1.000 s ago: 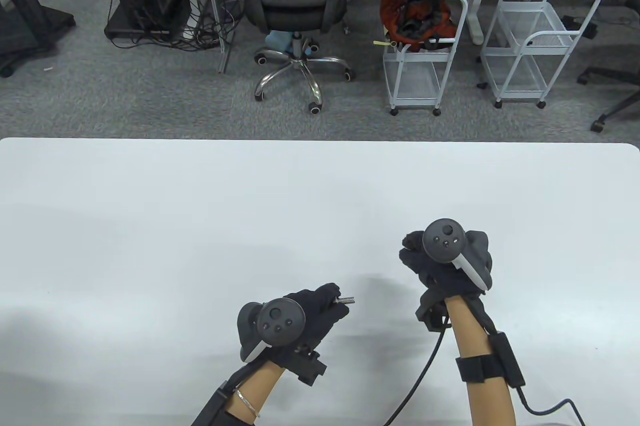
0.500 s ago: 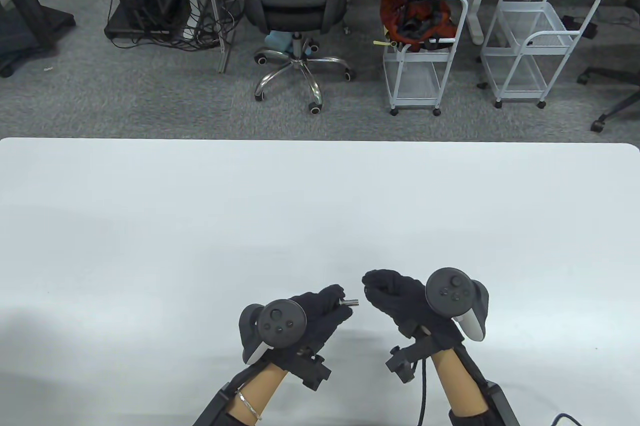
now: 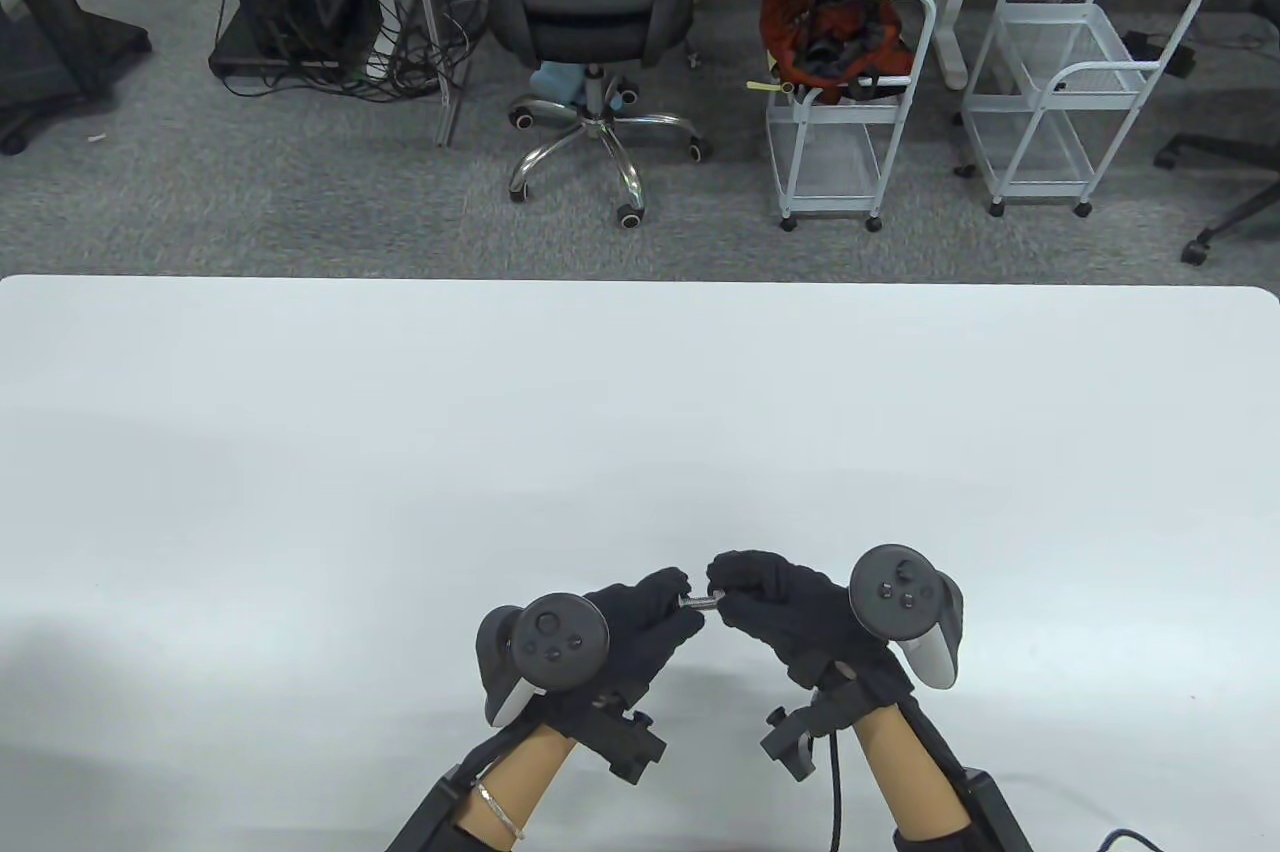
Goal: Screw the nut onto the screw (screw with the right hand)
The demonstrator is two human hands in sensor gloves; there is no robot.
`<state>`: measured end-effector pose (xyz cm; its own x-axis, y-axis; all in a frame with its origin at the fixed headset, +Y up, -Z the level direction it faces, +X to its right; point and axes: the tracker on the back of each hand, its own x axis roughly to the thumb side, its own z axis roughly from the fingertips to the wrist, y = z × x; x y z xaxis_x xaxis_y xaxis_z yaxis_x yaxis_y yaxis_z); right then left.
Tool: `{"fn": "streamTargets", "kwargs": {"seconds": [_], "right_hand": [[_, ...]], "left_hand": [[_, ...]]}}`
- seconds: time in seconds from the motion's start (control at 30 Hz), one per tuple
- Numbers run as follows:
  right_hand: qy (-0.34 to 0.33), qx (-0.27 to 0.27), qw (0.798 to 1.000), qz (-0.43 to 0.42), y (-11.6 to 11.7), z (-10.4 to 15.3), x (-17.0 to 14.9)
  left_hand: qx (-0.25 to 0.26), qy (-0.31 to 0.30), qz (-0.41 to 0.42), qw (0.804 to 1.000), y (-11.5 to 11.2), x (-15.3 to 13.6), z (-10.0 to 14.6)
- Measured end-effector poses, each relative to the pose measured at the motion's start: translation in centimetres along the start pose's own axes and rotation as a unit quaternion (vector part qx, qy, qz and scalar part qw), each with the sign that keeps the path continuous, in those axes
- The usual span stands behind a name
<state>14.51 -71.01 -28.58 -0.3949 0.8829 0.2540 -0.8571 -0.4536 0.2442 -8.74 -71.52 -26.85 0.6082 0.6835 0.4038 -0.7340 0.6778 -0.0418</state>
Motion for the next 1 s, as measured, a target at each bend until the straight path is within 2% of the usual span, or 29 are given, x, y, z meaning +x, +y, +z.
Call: {"fn": "streamTargets", "kwargs": {"seconds": [0.23,0.4,0.67,0.77,0.83,0.93,1.0], "right_hand": [[0.002,-0.035,0.999,-0.001,0.5,0.4,-0.3],[0.01,-0.033,0.999,-0.031,0.7,0.4,-0.7],[0.021,0.003,0.996,-0.084,0.8,0.2,-1.5],[0.049,-0.002,0.995,-0.092,0.9,0.2,-1.9],[0.046,0.019,0.994,-0.094,0.8,0.0,-2.0],[0.048,0.081,0.99,-0.106,0.6,-0.2,-2.0],[0.041,0.08,0.992,-0.091,0.6,-0.3,-2.0]], "left_hand": [[0.003,-0.007,-0.013,1.0,0.0,0.1,-0.1],[0.002,-0.013,-0.018,1.0,0.0,0.2,-0.1],[0.008,-0.038,-0.035,0.999,0.2,0.8,0.0],[0.008,-0.043,-0.054,0.998,0.3,0.8,0.0],[0.01,-0.042,-0.063,0.997,0.3,0.9,0.0],[0.014,-0.041,-0.071,0.997,0.5,0.9,0.0],[0.013,-0.047,-0.072,0.996,0.4,1.0,0.1]]}}
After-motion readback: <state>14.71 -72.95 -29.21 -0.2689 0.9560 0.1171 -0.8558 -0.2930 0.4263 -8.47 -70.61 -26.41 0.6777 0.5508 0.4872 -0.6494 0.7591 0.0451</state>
